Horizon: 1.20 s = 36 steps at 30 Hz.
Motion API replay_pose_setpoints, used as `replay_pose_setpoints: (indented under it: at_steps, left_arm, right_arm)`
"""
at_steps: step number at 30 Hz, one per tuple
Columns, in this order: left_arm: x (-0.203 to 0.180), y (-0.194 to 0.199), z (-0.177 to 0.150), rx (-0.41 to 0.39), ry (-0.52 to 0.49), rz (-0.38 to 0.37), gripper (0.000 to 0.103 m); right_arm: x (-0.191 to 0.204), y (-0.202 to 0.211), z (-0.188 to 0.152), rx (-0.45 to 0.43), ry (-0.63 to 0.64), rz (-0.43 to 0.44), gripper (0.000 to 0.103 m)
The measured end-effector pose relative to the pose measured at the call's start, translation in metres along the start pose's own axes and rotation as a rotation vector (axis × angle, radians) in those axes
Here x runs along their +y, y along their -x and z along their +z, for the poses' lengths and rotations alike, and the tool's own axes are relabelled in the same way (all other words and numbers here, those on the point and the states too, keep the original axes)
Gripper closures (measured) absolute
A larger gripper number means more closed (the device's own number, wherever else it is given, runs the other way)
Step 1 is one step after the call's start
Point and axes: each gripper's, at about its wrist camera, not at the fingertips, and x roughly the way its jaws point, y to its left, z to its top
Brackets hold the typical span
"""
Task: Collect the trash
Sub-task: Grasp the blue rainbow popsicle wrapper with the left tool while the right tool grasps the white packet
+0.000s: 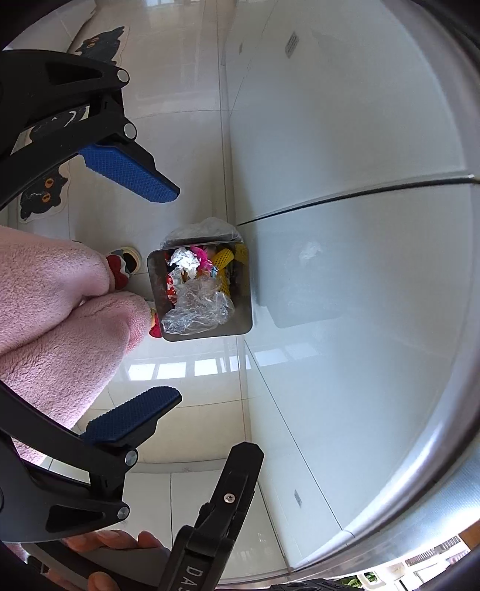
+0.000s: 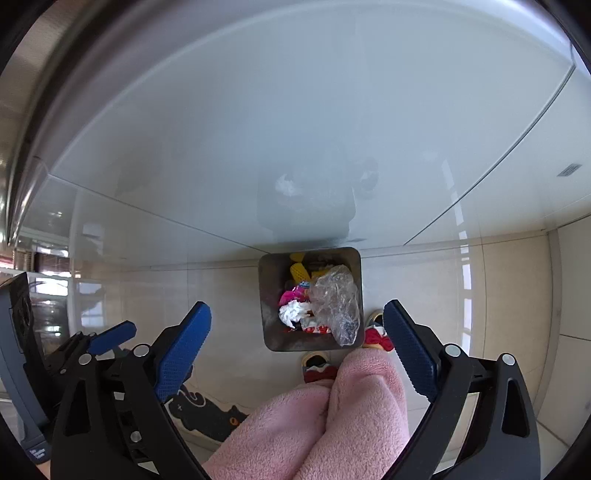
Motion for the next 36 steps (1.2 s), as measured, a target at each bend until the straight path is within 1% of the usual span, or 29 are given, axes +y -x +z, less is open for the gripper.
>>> replay_pose_setpoints:
  at_steps: [2, 6, 9, 14, 17, 21, 26, 29, 32, 36]
  left_arm:
    - [-0.002, 0.021, -0.001, -0.031, 0.000, -0.002, 0.008]
    - [-0.004, 0.061, 0.002, -0.094, -0.015, 0.018, 0.008]
    - [-0.004, 0.091, 0.008, -0.147, -0.012, 0.026, 0.008]
    - [-0.003, 0.136, 0.030, -0.222, -0.001, 0.033, 0.008]
    - [-0.001, 0.153, 0.045, -0.264, 0.007, 0.039, 0.008]
    - [0.003, 0.168, 0.071, -0.303, 0.020, 0.045, 0.008]
    - [0.006, 0.176, 0.111, -0.340, 0.033, 0.068, 0.008]
    - [0.010, 0.176, 0.138, -0.360, 0.054, 0.075, 0.008]
    - [0.015, 0.176, 0.164, -0.378, 0.060, 0.099, 0.008]
    - [0.025, 0.169, 0.198, -0.379, 0.075, 0.130, 0.008]
  right_arm:
    - [0.005, 0.022, 0.000, -0.025, 0.010, -0.006, 0.004]
    - [0.013, 0.058, 0.003, -0.065, 0.030, -0.011, 0.004]
    - [0.019, 0.084, 0.009, -0.093, 0.032, 0.014, 0.004]
    - [0.029, 0.124, 0.027, -0.169, 0.051, 0.043, 0.004]
    - [0.038, 0.143, 0.042, -0.209, 0.073, 0.059, 0.004]
    - [0.052, 0.167, 0.070, -0.253, 0.105, 0.082, 0.004]
    - [0.059, 0.182, 0.112, -0.294, 0.149, 0.094, 0.003]
    - [0.064, 0.181, 0.142, -0.299, 0.171, 0.095, 0.003]
    - [0.067, 0.178, 0.169, -0.306, 0.179, 0.105, 0.004]
    - [0.070, 0.169, 0.204, -0.315, 0.191, 0.122, 0.004]
